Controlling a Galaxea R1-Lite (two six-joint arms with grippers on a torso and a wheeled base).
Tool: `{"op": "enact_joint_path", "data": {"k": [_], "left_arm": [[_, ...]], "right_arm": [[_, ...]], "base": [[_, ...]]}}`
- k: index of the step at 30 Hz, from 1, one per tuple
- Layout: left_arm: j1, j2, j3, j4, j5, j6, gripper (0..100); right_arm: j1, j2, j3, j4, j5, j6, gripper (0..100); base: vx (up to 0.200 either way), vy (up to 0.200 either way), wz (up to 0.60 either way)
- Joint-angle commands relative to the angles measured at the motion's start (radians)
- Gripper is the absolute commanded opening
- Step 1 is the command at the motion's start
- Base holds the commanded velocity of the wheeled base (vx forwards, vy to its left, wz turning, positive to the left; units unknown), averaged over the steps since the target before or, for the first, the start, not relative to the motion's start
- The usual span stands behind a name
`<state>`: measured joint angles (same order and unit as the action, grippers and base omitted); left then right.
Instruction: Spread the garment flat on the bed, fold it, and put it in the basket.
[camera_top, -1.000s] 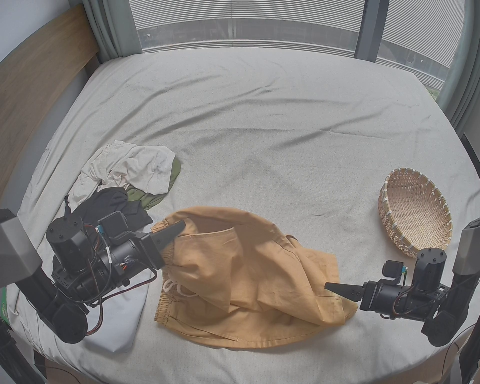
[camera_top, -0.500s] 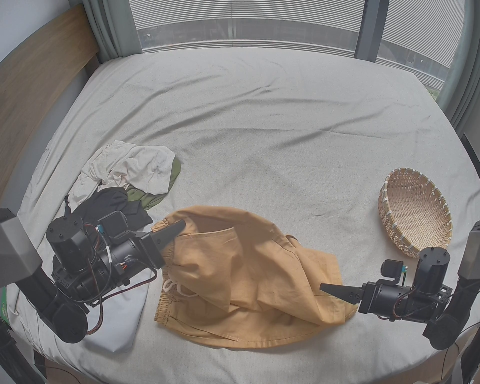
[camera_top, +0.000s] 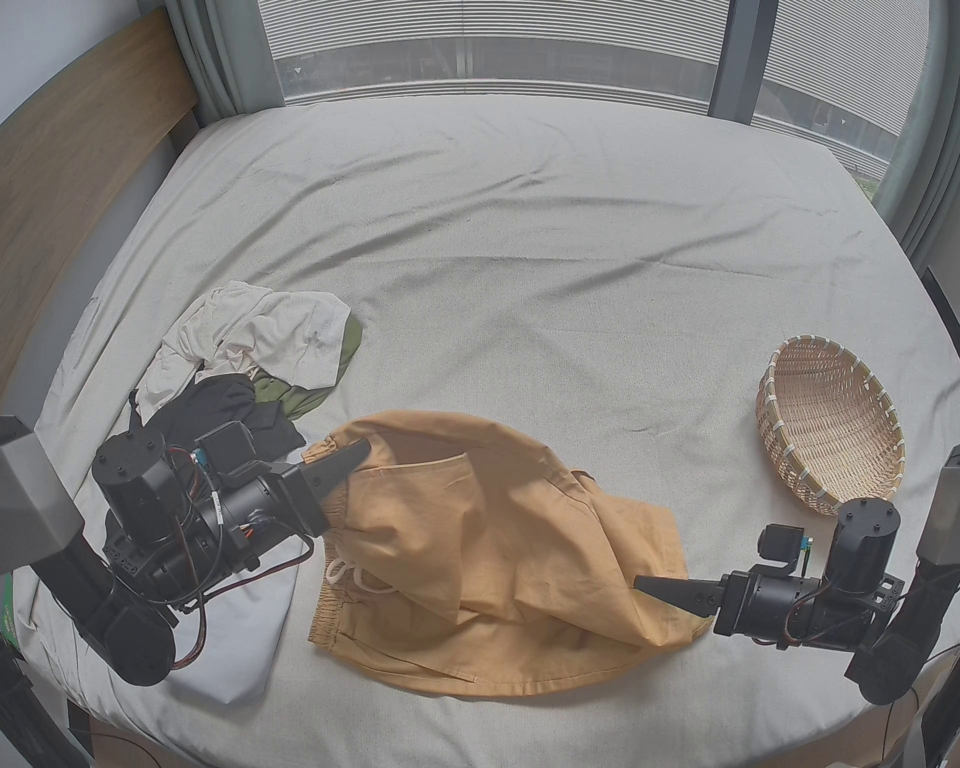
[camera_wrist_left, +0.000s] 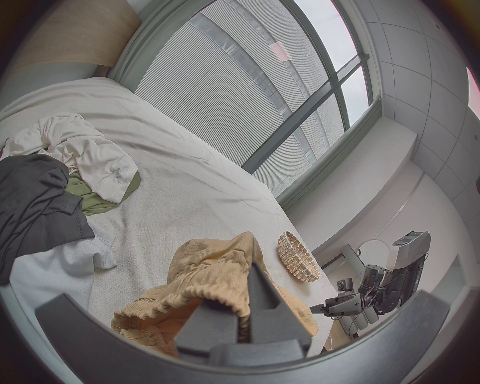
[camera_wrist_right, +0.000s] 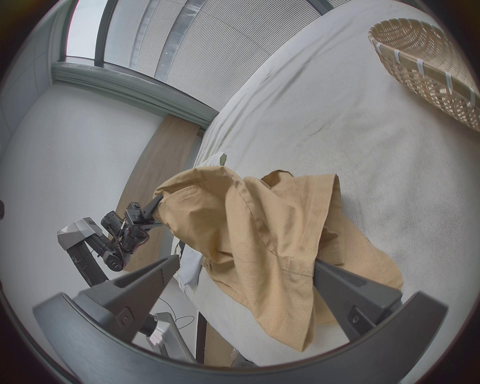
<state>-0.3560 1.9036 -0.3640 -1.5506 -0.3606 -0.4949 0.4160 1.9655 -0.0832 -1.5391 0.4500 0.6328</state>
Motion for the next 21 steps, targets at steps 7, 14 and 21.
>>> {"op": "enact_joint_path", "data": {"k": [7,14,21], "left_arm": [[0.002,-0.001,-0.007,0.000,0.000,-0.001,0],[0.000,-0.001,-0.006,0.000,0.000,-0.001,0],[-0.003,-0.001,-0.004,0.000,0.000,-0.001,0]], "right_arm": [[0.014,0.069,-0.013,-0.003,0.003,0.005,100],[0.012,0.067,-0.030,-0.004,0.001,0.007,0],[-0.003,0.065,-0.055,-0.004,-0.004,0.007,0]], "base": [[0.000,0.000,0.00],[0.000,0.000,0.00],[0.000,0.000,0.00]]}}
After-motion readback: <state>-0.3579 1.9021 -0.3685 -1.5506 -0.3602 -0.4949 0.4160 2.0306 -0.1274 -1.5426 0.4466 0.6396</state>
